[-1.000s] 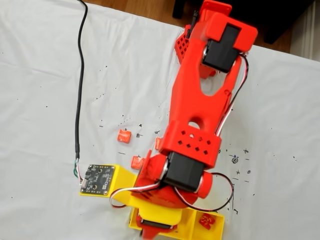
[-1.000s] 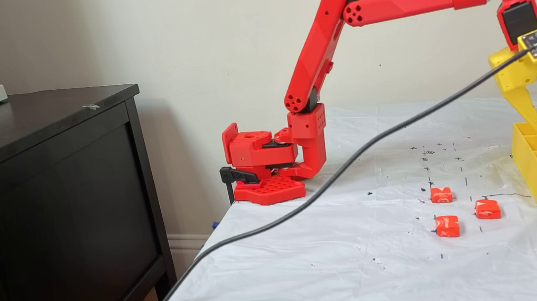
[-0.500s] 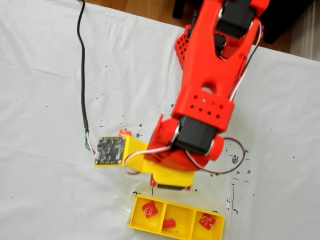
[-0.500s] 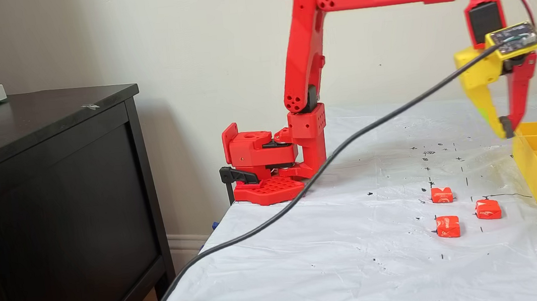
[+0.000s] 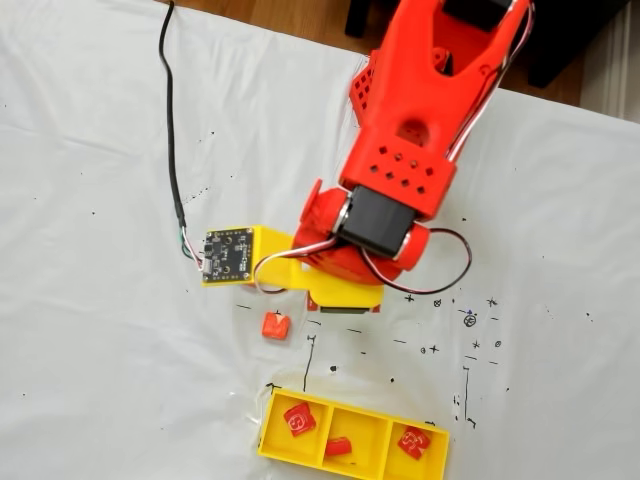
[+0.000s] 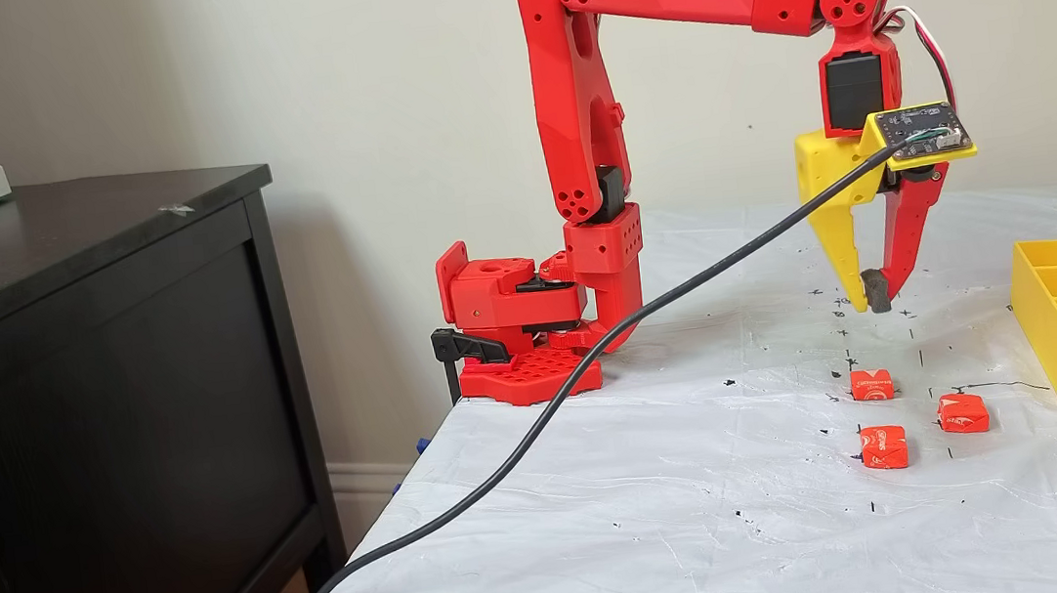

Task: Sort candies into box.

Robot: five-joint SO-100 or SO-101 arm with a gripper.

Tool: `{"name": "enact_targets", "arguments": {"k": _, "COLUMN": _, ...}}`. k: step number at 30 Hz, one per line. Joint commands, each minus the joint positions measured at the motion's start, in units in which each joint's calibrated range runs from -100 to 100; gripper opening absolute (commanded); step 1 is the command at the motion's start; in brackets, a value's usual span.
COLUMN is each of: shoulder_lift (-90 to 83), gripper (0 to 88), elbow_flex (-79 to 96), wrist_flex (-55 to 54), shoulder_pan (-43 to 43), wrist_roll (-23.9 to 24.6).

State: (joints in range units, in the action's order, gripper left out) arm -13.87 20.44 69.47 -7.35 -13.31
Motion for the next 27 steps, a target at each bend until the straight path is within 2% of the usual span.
{"name": "enact_targets", "arguments": {"k": 1, "shoulder_lift": -3.77, "gripper": 12.6, "elbow_flex": -0.64, "wrist_flex": -0.98, "shoulder_pan": -0.98, "wrist_roll": -0.59}}
{"name": "enact_targets", "arguments": {"k": 2, "shoulder_lift": -3.43, "gripper": 17.8, "elbow_flex": -0.36, "wrist_flex": -1.23, "shoulder_pan": -0.98, "wrist_roll": -0.68}}
{"name": "enact_targets", "arguments": {"k": 6, "shoulder_lift": -2.58, "gripper": 27.1, "elbow_flex": 1.00, "wrist_flex": -2.29, "shoulder_pan": -0.98, "wrist_roll": -1.71}}
{"name": "enact_targets", "arguments": {"k": 12, "shoulder_lift": -3.68, "gripper": 27.9, "elbow_flex": 6.46, "wrist_flex": -4.75, "shoulder_pan": -1.43, "wrist_roll": -3.91}}
{"name": "enact_targets", "arguments": {"k": 17, "shoulder_lift": -1.73, "gripper": 30.3, "elbow_flex": 7.37, "wrist_flex": -5.98, "shoulder_pan": -2.34, "wrist_roll": -4.30}}
{"name": "enact_targets", "arguments": {"k": 27, "shoulder_lift": -0.97, "gripper": 29.7, "elbow_flex": 12.38, "wrist_flex": -10.65, "shoulder_pan": -2.25, "wrist_roll": -4.88}}
